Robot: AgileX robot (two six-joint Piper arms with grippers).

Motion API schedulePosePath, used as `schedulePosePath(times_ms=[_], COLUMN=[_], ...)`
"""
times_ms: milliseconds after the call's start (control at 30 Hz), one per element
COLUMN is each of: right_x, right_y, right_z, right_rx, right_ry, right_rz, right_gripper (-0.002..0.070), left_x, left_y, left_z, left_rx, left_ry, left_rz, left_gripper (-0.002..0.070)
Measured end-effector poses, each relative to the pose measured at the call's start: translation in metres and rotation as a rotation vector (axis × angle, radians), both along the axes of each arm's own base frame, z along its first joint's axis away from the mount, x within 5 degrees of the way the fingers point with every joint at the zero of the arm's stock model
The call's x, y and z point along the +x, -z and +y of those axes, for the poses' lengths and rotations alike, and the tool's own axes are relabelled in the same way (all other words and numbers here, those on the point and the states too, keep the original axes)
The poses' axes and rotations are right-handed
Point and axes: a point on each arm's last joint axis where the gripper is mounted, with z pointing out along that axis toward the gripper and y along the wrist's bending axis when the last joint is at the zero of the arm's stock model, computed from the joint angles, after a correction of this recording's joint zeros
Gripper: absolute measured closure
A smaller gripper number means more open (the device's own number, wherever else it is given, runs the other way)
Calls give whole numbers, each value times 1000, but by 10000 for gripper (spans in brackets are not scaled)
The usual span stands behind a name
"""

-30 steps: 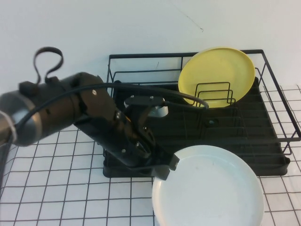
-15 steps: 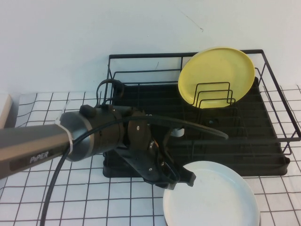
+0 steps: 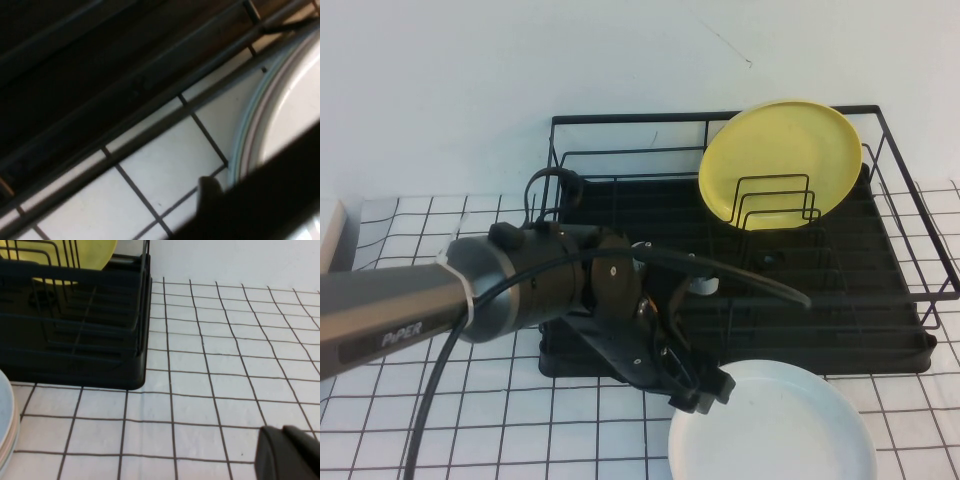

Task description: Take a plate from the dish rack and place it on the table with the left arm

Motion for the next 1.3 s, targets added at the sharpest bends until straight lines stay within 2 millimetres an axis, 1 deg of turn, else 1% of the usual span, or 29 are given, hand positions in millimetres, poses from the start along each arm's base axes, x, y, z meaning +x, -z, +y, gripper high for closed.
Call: schedulePosePath(times_ms=[33,100,167,200,233,333,400,467,633,733,800,900,1167,1233,1300], right_x=[0,0,0,0,0,0,0,0,0,0,0,0,0,0,0], right_y=[0,0,0,0,0,0,0,0,0,0,0,0,0,0,0], right_z=[0,0,0,0,0,0,0,0,0,0,0,0,0,0,0], right_rx=[0,0,0,0,0,0,0,0,0,0,0,0,0,0,2], right_ry=[0,0,0,0,0,0,0,0,0,0,0,0,0,0,0], right_rz=[0,0,0,0,0,0,0,0,0,0,0,0,0,0,0], right_gripper=[679,679,679,679,679,679,679,679,679,679,679,679,679,679,679], left_x=[-1,-2,-4,-6,-7,-14,-19,-24,-43,-56,-63,-68,-67,-69,-75], left_y=[-1,-7,-17,-24,-32,-58,-76,-94,-145,-168,-178,-185,-185,-187,-193], left_z=[0,1,3,4,6,12,18,23,43,53,58,62,62,66,73], left_rx=[0,-6,-22,-31,-38,-61,-75,-96,-159,-197,-216,-232,-234,-210,-186], left_ry=[3,4,5,7,11,23,31,33,35,31,28,26,23,37,59], left_rz=[3,-3,-25,-43,-66,-141,-194,-255,-444,-518,-548,-567,-573,-597,-638], left_gripper=[239,227,244,278,327,536,610,645,671,673,673,675,676,676,676])
